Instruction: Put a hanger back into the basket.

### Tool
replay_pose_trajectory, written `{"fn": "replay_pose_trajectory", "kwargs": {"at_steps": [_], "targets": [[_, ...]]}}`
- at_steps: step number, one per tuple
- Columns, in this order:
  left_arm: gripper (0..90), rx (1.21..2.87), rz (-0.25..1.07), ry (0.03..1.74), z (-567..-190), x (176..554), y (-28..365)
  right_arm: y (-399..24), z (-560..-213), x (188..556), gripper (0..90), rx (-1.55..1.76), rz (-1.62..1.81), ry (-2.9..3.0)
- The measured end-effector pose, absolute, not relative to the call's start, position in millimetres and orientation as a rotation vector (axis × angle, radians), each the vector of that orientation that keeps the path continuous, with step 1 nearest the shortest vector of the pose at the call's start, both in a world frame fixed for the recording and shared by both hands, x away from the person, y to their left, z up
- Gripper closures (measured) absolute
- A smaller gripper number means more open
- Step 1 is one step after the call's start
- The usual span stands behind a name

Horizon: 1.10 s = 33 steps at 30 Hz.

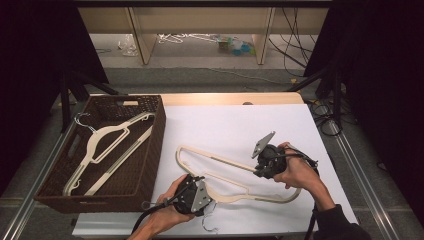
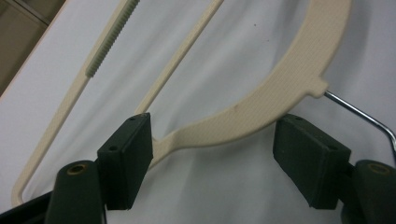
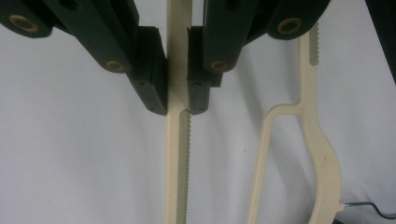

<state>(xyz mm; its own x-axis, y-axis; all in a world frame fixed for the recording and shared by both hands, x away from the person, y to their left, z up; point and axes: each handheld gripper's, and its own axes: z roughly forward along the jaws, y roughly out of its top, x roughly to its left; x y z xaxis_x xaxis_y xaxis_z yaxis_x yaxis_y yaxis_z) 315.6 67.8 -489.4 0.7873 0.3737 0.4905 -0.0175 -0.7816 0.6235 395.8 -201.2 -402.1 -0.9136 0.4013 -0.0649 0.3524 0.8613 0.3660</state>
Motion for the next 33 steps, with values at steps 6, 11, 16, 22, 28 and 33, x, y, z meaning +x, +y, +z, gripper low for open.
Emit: {"fn": "replay_pose_trajectory", "kwargs": {"at_steps": [6,11,16,22,28,33], "targets": [[27.6,2.357,0.769,0.157,-490.8,316.2,64.4,-202.7,-406.2,397.9,79.2,0.595,0.539,2.913],[32.2,2.266,0.619,0.438,-503.7,293.0,59.2,-204.5,-411.4,399.9,79.2,0.589,0.559,2.937],[46.1,2.359,0.680,-0.037,-488.1,309.3,59.9,-206.6,-417.3,401.7,79.1,0.596,0.570,2.962],[61.8,2.347,0.657,-0.143,-484.5,306.1,60.2,-210.7,-424.1,404.8,79.2,0.610,0.573,2.985],[68.0,2.330,0.674,-0.269,-473.2,303.0,59.6,-214.6,-430.6,407.2,79.2,0.598,0.586,3.019],[74.5,2.310,0.705,-0.347,-462.3,300.0,55.7,-218.9,-440.8,409.7,79.3,0.624,0.584,3.063]]}}
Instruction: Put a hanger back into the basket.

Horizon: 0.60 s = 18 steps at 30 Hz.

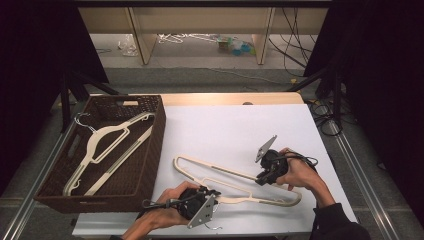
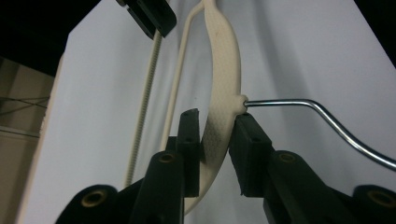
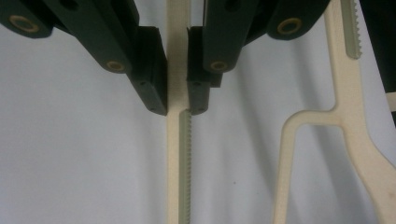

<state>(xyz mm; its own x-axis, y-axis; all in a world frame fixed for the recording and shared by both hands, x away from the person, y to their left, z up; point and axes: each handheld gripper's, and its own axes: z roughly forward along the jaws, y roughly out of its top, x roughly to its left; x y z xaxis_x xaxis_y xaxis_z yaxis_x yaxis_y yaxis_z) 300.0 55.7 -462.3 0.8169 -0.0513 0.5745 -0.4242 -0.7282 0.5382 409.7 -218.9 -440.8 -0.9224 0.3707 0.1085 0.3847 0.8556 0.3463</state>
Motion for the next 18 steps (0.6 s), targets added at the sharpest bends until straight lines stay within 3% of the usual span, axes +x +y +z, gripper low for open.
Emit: {"fn": "replay_pose_trajectory", "kwargs": {"at_steps": [12,14,15,16,18], "targets": [[83.4,2.269,0.812,-0.420,-434.3,298.8,44.3,-220.5,-453.9,410.6,77.6,-0.654,-0.516,-2.921],[84.4,2.272,0.809,-0.421,-429.8,298.4,42.0,-219.6,-450.8,410.3,74.2,-0.685,-0.532,-2.922],[85.2,2.268,0.806,-0.419,-428.0,298.6,40.9,-221.4,-448.6,411.0,67.3,-0.727,-0.569,-2.920],[85.2,2.270,0.803,-0.413,-425.5,299.2,40.2,-221.4,-448.6,411.0,67.3,-0.727,-0.569,-2.920],[85.5,2.259,0.788,-0.393,-421.4,301.0,39.6,-224.6,-442.3,412.2,58.2,-0.827,-0.615,-2.933]]}}
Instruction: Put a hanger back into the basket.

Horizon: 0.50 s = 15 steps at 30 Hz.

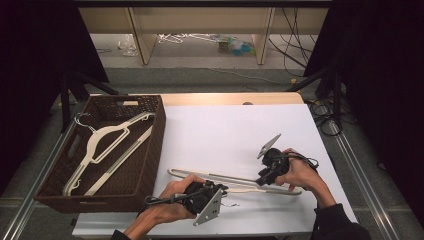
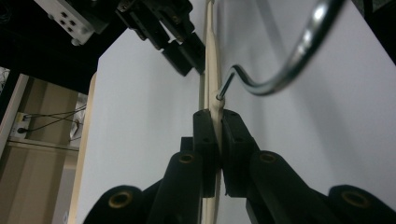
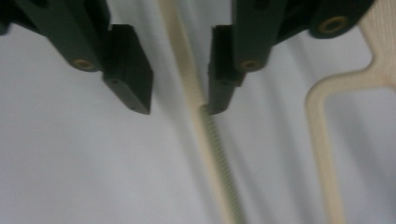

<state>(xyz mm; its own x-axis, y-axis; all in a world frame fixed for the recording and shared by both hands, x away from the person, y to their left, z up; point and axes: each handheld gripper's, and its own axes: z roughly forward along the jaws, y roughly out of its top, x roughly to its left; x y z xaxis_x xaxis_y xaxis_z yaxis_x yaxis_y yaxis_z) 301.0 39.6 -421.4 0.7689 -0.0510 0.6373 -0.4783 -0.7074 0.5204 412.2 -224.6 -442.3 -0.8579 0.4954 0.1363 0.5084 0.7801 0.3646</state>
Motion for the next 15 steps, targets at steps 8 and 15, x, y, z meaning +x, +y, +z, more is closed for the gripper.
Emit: {"fn": "replay_pose_trajectory", "kwargs": {"at_steps": [8,15], "targets": [[85.6,2.270,0.749,-0.232,-404.0,314.4,41.1,-246.2,-395.9,413.1,37.7,-1.164,-1.094,-2.927],[85.6,2.269,0.710,0.002,-387.7,338.8,48.8,-259.6,-366.0,404.9,34.7,-1.333,-1.278,-2.902]]}}
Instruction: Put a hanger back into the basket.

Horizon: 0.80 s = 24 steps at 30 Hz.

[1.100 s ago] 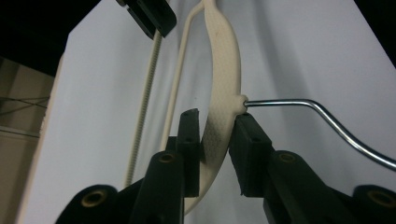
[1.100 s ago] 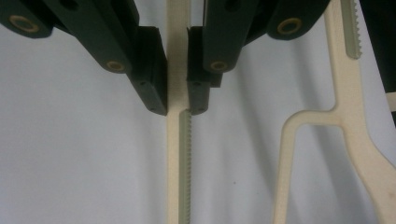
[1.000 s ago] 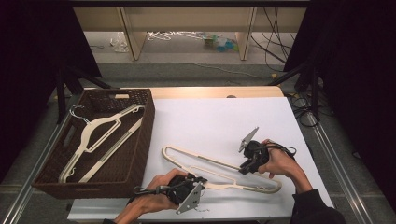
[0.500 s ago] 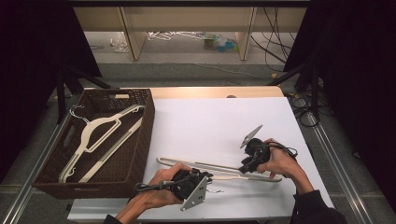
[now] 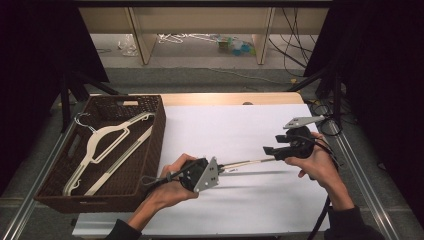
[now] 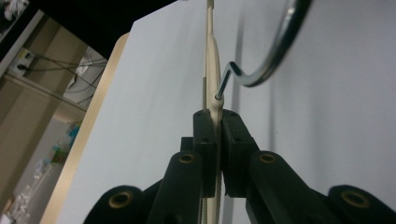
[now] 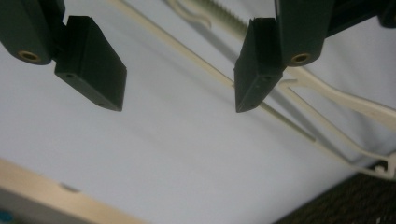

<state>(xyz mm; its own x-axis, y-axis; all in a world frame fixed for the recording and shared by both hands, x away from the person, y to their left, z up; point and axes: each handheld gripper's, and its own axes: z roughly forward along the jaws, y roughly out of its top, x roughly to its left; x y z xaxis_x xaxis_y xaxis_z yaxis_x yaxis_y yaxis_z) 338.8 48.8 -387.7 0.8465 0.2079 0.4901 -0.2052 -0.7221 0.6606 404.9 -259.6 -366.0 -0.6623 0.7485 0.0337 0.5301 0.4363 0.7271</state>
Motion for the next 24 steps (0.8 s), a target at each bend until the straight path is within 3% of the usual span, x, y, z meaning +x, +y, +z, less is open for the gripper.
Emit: {"fn": "replay_pose_trajectory", "kwargs": {"at_steps": [5,7,14,24], "targets": [[85.6,2.268,0.661,0.152,-378.4,355.4,55.1,-268.9,-351.3,401.1,31.9,1.130,1.152,2.257],[85.6,2.240,0.590,0.296,-367.8,366.4,60.4,-267.3,-349.5,394.6,30.0,1.127,1.145,2.259],[85.7,2.153,0.469,0.521,-348.6,385.1,80.4,-260.2,-359.9,371.8,28.0,1.049,1.126,2.326],[85.6,2.021,0.319,0.657,-321.0,385.3,111.3,-262.3,-378.7,353.0,27.9,1.014,1.111,2.392]]}}
